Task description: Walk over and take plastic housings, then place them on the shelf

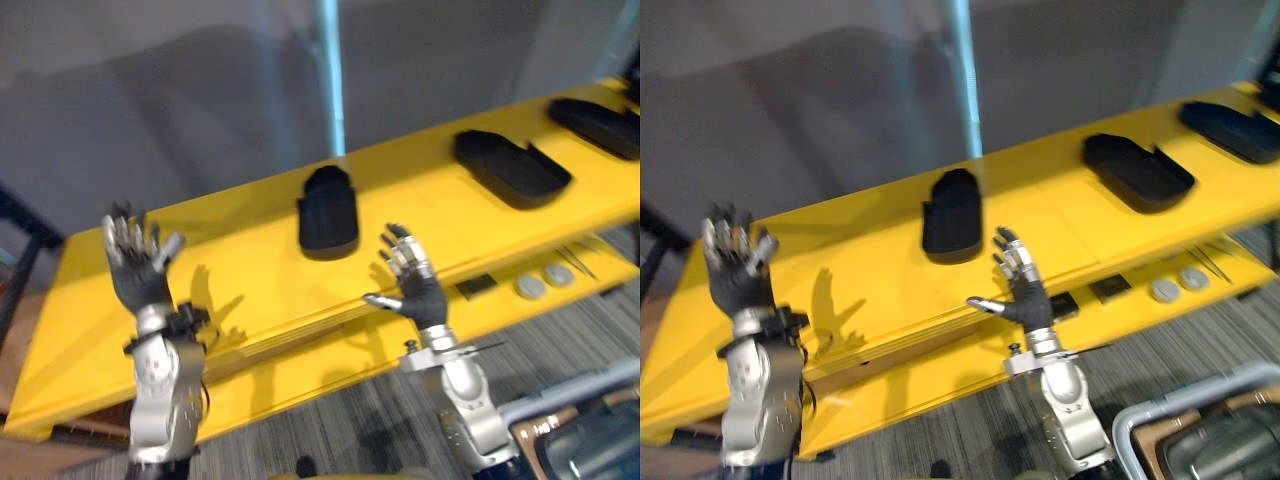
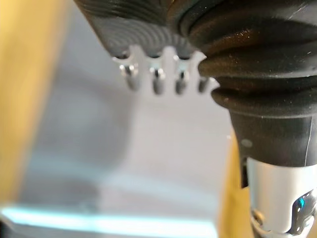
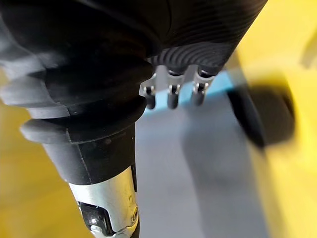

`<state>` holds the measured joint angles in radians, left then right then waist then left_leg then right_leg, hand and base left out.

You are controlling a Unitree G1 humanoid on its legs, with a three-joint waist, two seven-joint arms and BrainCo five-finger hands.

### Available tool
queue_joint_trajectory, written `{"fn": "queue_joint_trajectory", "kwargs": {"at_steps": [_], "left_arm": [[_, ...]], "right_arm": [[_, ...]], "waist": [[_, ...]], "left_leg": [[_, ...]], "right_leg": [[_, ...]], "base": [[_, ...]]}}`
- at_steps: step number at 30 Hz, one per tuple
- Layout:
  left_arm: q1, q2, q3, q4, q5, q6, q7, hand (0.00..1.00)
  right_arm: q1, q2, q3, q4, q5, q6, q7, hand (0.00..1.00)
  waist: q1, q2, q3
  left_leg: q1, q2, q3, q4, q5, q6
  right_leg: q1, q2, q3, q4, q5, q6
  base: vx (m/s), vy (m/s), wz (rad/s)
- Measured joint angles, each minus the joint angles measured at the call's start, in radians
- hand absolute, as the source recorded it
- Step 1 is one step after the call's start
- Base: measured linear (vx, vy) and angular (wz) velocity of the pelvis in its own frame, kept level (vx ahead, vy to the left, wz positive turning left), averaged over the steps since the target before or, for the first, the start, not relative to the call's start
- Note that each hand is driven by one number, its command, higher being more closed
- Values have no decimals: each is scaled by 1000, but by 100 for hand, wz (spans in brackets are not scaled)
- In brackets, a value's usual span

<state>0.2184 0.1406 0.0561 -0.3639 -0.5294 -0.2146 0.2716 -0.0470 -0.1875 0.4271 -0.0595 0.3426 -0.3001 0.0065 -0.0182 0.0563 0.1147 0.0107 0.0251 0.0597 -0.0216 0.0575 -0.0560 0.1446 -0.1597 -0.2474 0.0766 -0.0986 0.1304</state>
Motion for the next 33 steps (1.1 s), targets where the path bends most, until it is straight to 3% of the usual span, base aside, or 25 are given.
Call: {"fn": "queue_joint_trajectory", "kwargs": {"at_steps": [3, 5, 7, 9, 11, 15, 18, 22, 28, 33], "left_arm": [[70, -7, -19, -40, -51, -11, -135, 0], [102, -27, -32, -54, -83, -40, -234, 0], [110, -36, -44, -54, -90, -41, -276, 0], [126, -36, -89, -54, -139, -41, -349, 0], [133, -35, -121, -51, -142, -41, -386, 0], [134, -33, -204, -28, -207, -39, -468, 0], [131, -32, -255, 9, -223, -38, -491, 0], [131, -30, -304, 16, -269, -38, -493, 0], [93, -22, -369, 56, -326, -48, -518, 0], [60, 8, -389, 81, -338, -93, -515, 0]], "right_arm": [[-93, 45, 49, 53, 12, 0, 15, 0], [-167, 83, 85, 100, -4, -1, -21, 0], [-202, 110, 99, 146, -8, 0, -52, 0], [-239, 150, 119, 231, -53, 2, -128, 0], [-273, 175, 124, 311, -88, 3, -182, 0], [-355, 226, 90, 490, -174, 11, -360, 0], [-454, 252, -4, 603, -219, 44, -507, 0], [-550, 254, -105, 683, -241, 71, -597, 0], [-641, 194, -232, 755, -260, 111, -599, 0], [-733, 102, -327, 820, -259, 120, -589, 0]], "waist": [[44, -14, 4], [66, -28, 4], [76, -35, 7], [92, -46, 2], [99, -50, 5], [119, -47, 19], [122, -26, 47], [129, -9, 79], [146, 15, 132], [154, 36, 183]], "left_leg": [[2, -7, -40, -31, 27, 4], [3, -11, -57, -58, 49, 4], [0, -14, -66, -58, 53, 6], [-11, -21, -80, -63, 61, 7], [-11, -23, -82, -63, 67, 5], [-14, -30, -102, -64, 78, 10], [-33, -33, -118, -64, 88, 10], [-61, -34, -127, -59, 102, 16], [-82, -35, -135, -59, 109, 14], [-103, -29, -140, -59, 112, 7]], "right_leg": [[16, -2, -48, -2, 1, -1], [16, -4, -72, -4, 1, -2], [16, -7, -81, -5, 0, -3], [14, -12, -97, -5, -3, -8], [14, -13, -101, -3, -2, -7], [18, -14, -119, 0, 1, -1], [11, -15, -137, 0, 5, -4], [-8, -14, -143, 0, 22, -1], [-25, -14, -149, 10, 24, 1], [-42, -12, -158, 17, 24, -1]], "base": [[-92, -11, 53], [-80, 6, 26], [-69, 17, 15], [-43, 14, 18], [-25, 5, 9], [-23, -7, 13], [-44, 0, 17], [-30, 7, 9], [-9, -3, 6], [-25, -16, 5]]}}
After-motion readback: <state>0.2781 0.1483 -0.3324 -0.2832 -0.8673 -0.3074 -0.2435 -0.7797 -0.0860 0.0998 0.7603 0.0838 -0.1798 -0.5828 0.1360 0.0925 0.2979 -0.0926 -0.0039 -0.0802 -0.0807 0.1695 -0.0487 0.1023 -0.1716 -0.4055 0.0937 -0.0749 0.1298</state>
